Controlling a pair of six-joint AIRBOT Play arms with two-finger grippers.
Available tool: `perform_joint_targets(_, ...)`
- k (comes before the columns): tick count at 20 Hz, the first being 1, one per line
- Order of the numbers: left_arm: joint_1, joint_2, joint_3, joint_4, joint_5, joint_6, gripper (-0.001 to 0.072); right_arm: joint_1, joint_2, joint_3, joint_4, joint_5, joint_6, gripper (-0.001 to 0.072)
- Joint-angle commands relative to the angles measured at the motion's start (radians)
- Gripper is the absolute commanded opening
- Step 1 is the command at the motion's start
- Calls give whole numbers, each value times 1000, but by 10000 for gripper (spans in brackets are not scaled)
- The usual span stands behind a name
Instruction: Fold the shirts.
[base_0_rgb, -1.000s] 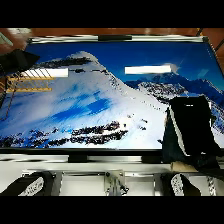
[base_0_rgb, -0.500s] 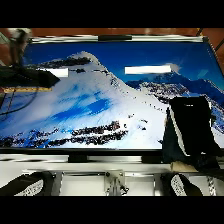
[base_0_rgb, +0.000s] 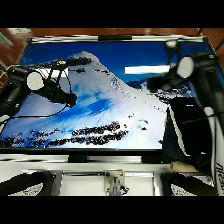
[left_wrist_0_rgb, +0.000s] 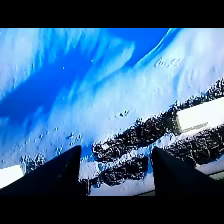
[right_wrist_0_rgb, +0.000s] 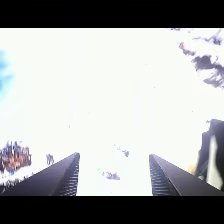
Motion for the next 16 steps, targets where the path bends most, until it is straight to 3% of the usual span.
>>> perform_joint_targets(1,-13,-9,1,36,-31,-59,531,106,-94,1,-44,47,22,547)
perform_joint_targets(16,-13,-20,1,32,-31,-60,532,106,-95,1,-45,45,22,547)
